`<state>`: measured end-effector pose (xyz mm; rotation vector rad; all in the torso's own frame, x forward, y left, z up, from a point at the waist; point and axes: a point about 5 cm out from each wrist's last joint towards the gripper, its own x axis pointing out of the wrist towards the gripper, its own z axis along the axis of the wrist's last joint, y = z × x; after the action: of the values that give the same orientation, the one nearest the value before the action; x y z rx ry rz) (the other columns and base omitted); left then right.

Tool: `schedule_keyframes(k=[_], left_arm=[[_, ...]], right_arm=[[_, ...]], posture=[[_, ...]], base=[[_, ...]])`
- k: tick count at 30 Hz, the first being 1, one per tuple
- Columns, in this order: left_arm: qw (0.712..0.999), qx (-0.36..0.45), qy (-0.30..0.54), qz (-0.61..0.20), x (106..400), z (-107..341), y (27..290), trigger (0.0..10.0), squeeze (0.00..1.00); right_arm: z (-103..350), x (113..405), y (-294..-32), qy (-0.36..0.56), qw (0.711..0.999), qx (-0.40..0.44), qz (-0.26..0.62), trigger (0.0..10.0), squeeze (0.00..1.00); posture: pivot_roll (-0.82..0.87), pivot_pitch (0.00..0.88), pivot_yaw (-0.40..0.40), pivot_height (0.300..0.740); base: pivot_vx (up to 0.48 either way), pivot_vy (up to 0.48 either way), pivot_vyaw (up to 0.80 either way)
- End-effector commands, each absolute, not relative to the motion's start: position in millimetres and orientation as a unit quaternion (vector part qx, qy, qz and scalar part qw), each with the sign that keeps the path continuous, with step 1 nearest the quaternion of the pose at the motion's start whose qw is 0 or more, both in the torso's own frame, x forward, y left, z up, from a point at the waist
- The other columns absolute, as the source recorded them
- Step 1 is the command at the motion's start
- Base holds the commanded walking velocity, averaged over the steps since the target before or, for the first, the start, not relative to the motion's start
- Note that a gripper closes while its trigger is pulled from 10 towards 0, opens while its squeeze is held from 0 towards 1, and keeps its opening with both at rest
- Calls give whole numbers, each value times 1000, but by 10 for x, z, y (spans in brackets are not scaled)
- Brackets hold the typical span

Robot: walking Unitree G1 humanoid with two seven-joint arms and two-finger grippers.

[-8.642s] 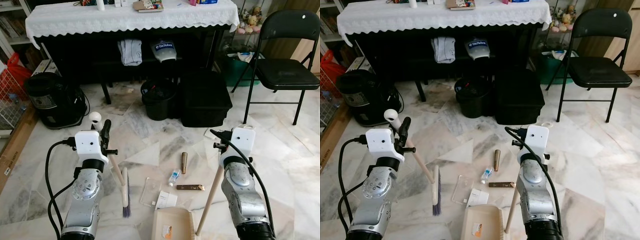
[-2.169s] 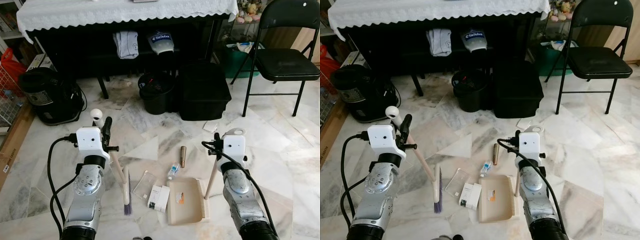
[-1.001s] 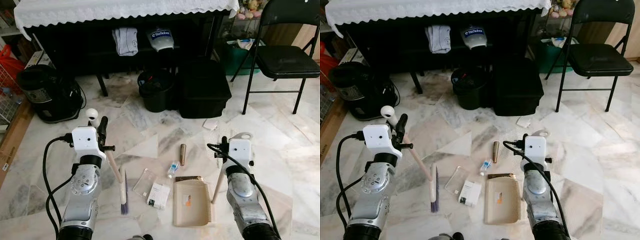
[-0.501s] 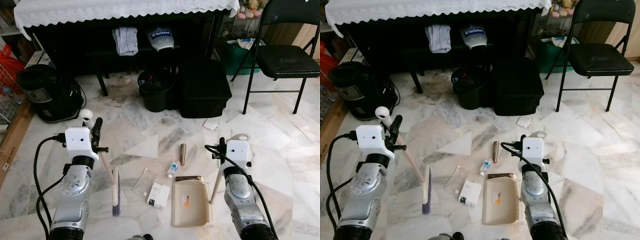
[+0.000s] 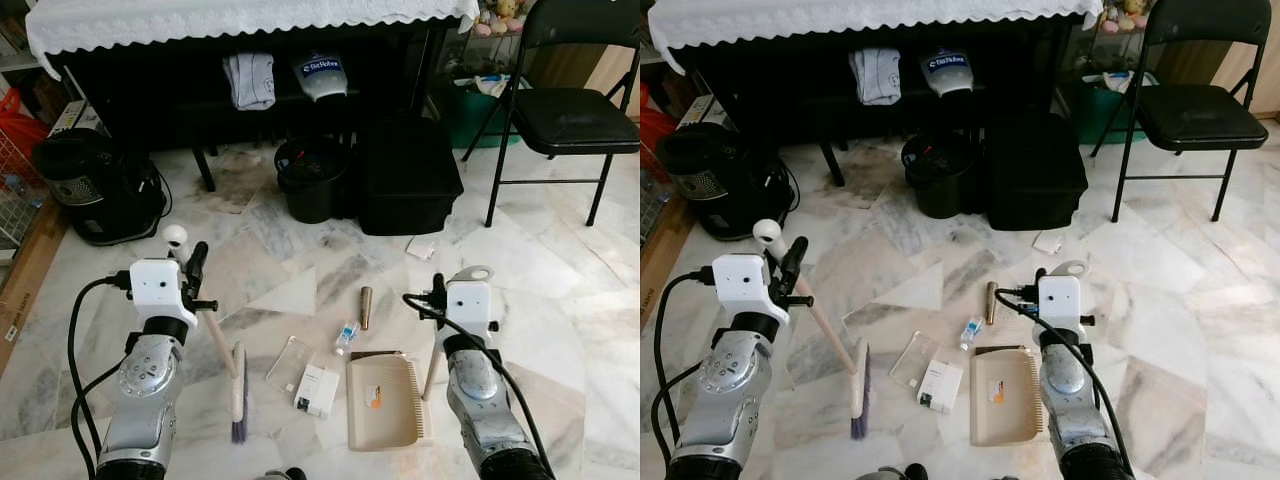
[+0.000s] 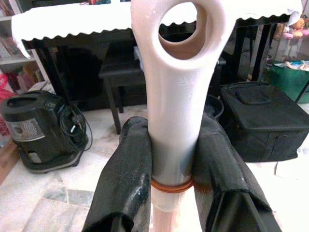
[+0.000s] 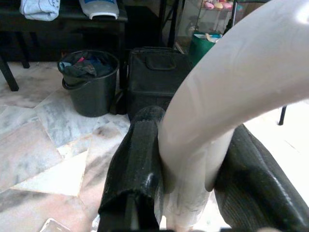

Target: Sweep floor

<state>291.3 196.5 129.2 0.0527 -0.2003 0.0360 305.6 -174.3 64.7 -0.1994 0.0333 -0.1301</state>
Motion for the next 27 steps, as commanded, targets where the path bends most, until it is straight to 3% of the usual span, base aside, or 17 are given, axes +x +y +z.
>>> schedule_keyframes(k=[1,11,27], left_arm=[[993,21,-116,16,2886,1375,2002,10000,0],[996,-50,-75,19,2845,1258,2122,10000,0],[998,-44,-38,-12,2780,1091,2193,10000,0]], right_arm=[[650,3047,-1720,9,993,-108,-55,10000,0],[632,3043,-1715,10,993,-109,-53,10000,0],[639,3057,-1744,11,992,-114,-56,10000,0]], posture=[[83,159,41,740],[86,157,39,740],[78,154,33,740]], base=[[0,0,0],[0,0,0],[0,0,0]])
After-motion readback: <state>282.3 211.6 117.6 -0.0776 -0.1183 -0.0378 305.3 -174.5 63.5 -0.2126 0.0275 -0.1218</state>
